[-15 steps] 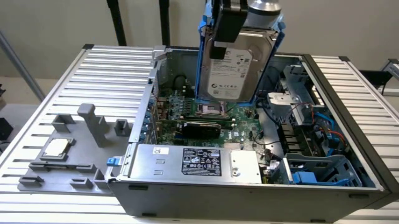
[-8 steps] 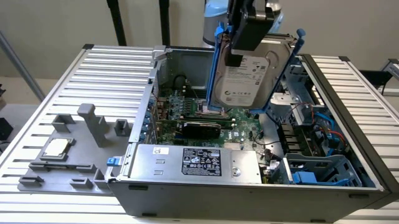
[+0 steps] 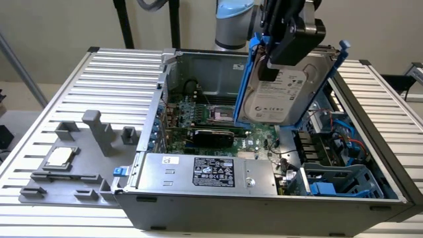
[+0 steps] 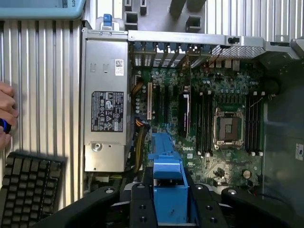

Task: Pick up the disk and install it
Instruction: 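Pick up the disk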

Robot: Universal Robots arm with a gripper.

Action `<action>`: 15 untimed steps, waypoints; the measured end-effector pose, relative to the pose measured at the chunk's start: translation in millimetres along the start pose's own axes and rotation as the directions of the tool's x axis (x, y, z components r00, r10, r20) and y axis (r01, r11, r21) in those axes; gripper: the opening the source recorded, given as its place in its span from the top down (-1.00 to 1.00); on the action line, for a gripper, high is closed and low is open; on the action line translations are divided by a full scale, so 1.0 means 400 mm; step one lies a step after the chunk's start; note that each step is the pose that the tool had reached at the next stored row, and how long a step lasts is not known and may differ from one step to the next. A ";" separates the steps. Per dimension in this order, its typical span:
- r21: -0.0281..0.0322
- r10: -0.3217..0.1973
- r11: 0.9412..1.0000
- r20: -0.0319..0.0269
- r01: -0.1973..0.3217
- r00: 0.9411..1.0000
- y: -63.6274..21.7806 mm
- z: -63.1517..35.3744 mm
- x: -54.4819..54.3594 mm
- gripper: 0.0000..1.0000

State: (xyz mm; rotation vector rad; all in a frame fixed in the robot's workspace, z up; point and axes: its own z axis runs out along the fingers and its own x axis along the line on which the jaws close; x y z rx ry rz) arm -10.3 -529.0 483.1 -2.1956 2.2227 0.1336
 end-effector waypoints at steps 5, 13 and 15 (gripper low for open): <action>0.000 0.000 1.000 0.000 0.000 1.000 -0.037 -0.003 0.032 0.35; -0.001 0.000 1.000 0.000 0.000 1.000 -0.089 -0.007 0.088 0.35; -0.001 0.000 1.000 0.000 0.000 1.000 -0.099 -0.008 0.104 0.35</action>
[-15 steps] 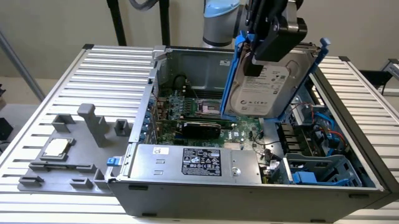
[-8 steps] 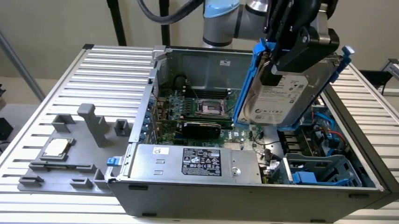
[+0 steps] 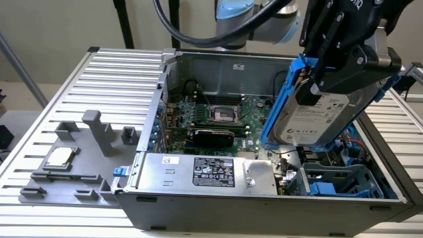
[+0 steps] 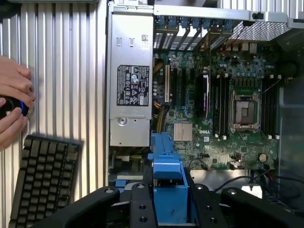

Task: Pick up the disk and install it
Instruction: 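Pick up the disk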

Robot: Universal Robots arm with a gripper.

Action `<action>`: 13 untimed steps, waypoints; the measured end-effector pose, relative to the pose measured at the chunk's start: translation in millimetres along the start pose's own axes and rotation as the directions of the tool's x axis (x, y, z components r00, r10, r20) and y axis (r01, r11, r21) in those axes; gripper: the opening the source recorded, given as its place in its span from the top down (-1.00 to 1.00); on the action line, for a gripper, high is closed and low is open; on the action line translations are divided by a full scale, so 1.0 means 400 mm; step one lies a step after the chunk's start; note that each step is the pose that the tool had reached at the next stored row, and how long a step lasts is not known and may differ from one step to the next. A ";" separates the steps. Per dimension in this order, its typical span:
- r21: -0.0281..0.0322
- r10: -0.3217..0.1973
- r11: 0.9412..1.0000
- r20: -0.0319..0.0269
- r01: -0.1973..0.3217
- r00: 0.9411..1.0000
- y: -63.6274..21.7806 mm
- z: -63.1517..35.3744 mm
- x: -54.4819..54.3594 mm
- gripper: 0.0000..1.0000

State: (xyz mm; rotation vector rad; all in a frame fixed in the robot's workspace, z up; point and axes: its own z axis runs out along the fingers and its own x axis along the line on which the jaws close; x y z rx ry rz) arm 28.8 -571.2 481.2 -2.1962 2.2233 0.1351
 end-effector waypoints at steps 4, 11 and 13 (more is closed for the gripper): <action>-0.001 0.000 1.000 0.000 0.000 1.000 -0.022 -0.001 0.033 0.35; -0.001 0.000 1.000 0.000 0.000 1.000 -0.074 -0.002 0.077 0.35; -0.001 0.000 1.000 0.000 0.000 1.000 -0.094 -0.002 0.085 0.35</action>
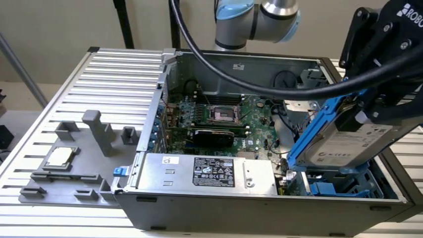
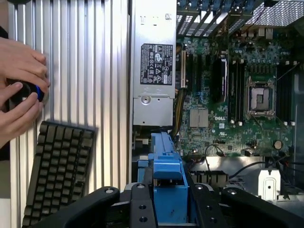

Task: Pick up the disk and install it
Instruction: 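Pick up the disk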

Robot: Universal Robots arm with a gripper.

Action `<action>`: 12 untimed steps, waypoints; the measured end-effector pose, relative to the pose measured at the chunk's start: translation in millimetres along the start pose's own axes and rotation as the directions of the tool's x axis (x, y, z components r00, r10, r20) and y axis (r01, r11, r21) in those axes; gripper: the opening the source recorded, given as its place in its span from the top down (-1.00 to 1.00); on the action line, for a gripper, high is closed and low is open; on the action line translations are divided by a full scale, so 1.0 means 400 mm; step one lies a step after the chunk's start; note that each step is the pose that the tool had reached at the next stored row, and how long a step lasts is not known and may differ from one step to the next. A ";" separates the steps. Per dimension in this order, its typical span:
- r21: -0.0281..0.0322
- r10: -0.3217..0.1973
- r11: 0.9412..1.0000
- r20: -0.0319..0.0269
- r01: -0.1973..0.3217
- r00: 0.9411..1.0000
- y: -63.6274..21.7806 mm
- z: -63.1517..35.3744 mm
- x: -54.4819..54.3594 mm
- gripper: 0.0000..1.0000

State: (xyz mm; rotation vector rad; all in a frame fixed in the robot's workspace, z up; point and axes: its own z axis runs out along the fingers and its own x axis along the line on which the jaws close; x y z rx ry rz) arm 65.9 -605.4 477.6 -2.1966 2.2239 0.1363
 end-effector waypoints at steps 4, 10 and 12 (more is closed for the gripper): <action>0.000 0.000 1.000 0.000 0.000 1.000 -0.044 0.006 0.011 0.35; 0.000 0.000 1.000 0.000 0.000 1.000 -0.111 0.020 0.012 0.35; 0.000 0.000 1.000 0.000 0.000 1.000 -0.117 0.027 0.012 0.35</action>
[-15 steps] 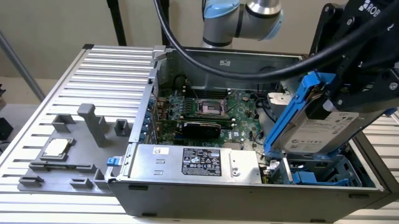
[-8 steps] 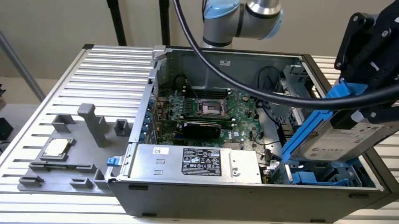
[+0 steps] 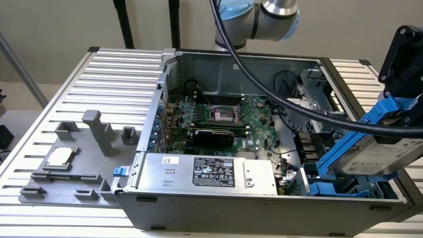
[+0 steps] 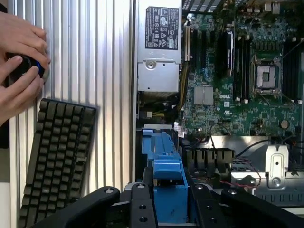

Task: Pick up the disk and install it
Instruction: 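Pick up the disk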

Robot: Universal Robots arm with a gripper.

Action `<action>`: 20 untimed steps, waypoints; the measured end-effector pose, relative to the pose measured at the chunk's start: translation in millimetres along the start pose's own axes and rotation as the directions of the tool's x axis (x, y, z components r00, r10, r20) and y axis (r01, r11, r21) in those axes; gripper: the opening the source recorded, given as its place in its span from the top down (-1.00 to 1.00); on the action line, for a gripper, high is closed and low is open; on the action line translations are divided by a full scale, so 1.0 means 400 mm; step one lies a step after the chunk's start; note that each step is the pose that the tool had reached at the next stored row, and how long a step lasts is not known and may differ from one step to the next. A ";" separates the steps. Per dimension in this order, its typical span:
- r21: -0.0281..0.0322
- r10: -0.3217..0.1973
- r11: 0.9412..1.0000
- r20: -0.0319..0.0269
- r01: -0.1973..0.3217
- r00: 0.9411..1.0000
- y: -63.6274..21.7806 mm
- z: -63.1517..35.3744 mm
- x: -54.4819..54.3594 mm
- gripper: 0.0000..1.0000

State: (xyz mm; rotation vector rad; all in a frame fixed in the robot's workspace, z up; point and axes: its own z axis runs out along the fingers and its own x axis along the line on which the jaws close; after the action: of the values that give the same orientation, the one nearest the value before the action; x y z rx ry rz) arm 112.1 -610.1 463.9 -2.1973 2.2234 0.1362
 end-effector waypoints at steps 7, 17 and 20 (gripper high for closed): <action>0.000 0.000 1.000 0.000 0.000 1.000 -0.002 0.030 -0.008 0.35; 0.000 0.000 1.000 -0.002 0.000 1.000 -0.002 0.045 -0.024 0.35; 0.000 0.000 1.000 -0.003 0.000 1.000 0.000 0.050 -0.024 0.35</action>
State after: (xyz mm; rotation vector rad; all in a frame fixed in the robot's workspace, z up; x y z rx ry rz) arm 111.3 -599.0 444.7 -2.1989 2.2252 0.1326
